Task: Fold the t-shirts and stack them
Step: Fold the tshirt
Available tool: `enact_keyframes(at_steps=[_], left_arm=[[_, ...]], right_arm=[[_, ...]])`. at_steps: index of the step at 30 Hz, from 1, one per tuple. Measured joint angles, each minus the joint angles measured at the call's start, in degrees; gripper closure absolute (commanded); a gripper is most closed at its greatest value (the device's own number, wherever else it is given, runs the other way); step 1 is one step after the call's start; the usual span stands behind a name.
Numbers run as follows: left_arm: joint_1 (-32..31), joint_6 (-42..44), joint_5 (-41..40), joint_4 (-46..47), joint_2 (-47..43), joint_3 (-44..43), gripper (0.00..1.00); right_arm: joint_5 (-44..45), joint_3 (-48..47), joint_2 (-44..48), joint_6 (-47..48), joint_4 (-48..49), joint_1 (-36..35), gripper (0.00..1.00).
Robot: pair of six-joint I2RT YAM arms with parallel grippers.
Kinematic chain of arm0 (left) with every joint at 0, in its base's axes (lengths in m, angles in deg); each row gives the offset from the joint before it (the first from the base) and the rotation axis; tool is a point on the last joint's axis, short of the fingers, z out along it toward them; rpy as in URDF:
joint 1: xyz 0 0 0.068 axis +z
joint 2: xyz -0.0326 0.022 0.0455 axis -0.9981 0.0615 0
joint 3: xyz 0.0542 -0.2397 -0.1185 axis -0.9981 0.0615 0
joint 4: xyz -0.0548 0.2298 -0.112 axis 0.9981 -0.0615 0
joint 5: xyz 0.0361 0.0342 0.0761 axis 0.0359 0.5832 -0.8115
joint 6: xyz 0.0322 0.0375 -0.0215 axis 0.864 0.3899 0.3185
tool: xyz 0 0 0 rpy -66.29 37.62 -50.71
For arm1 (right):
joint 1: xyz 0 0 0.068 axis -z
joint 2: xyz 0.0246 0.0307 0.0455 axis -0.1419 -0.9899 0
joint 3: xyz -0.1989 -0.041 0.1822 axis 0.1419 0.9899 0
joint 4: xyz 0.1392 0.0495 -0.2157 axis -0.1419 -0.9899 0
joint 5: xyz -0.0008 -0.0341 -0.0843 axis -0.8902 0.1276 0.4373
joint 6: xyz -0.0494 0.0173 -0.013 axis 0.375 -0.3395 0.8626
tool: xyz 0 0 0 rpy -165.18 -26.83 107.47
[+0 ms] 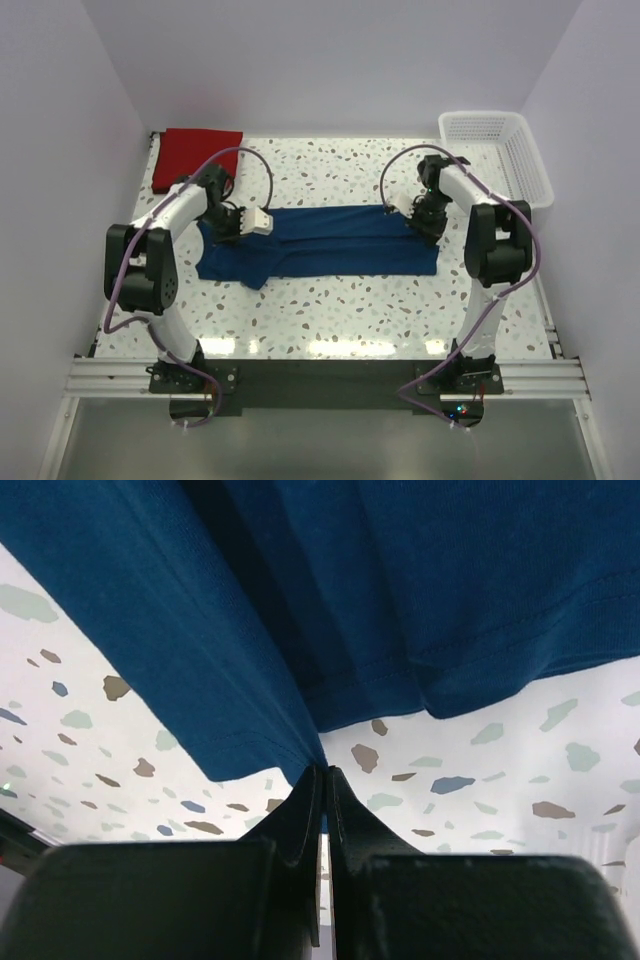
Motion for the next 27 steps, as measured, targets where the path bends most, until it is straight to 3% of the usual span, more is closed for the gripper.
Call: enact_keyframes(at_steps=[20, 23, 24, 27], left_arm=[[-0.04, -2.93, -0.94, 3.19, 4.85, -1.68, 1.0], [-0.04, -2.93, -1.27, 3.48, 4.85, -1.68, 0.96], [-0.04, -2.95, -1.38, 3.54, 4.85, -1.68, 0.94], [0.0, -4.11, -2.01, 3.96, 4.85, -1.68, 0.78]], right_arm=[[1.16, -1.38, -2.38, -2.56, 2.82, 0.0, 1.0], [1.51, -1.84, -2.64, -2.99, 2.95, 0.0, 0.99], [1.57, -1.92, -2.84, -3.17, 3.06, 0.0, 0.9], [2.21, -2.08, -3.48, -4.39, 3.43, 0.0, 0.77]])
